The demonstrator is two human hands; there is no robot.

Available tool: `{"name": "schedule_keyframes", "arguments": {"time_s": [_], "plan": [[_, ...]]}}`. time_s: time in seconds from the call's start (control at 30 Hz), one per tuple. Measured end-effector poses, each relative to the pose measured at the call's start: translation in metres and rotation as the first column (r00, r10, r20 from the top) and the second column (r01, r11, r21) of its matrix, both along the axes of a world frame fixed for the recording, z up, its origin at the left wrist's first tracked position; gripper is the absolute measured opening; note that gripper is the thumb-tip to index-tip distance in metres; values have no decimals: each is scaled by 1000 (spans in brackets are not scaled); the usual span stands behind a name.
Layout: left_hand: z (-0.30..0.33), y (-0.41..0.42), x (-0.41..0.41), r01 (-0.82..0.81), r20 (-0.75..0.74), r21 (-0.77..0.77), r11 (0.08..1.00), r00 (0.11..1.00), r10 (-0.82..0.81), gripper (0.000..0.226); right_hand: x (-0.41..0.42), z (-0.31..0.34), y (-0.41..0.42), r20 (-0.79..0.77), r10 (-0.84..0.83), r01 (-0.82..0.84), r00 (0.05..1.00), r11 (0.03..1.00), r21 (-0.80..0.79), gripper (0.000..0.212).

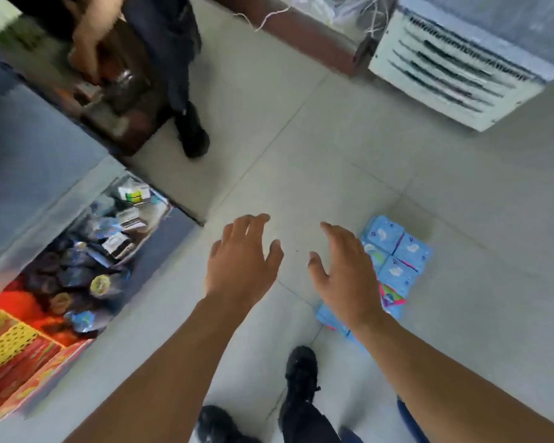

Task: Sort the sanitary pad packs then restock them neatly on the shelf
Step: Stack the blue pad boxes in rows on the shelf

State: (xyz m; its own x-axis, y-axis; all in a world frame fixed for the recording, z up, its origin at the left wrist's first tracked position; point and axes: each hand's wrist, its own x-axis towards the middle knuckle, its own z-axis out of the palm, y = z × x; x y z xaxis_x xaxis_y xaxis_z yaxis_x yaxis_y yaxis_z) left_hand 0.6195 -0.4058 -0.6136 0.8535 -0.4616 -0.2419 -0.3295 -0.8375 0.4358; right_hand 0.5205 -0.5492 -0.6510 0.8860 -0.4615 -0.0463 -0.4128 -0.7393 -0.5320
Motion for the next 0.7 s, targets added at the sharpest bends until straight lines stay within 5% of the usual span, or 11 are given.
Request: {"name": "schedule_keyframes", "arguments": {"time_s": [0.3, 0.7], "plan": [[-70, -182, -28, 283, -187, 12, 959, 943, -276, 45, -83, -58, -136, -284, -396, 449, 873, 881, 152, 55], [-255, -347, 41, 330, -505, -5, 944, 814, -288, 41, -26, -213, -257, -516, -637, 820, 573, 452, 352, 55]]}}
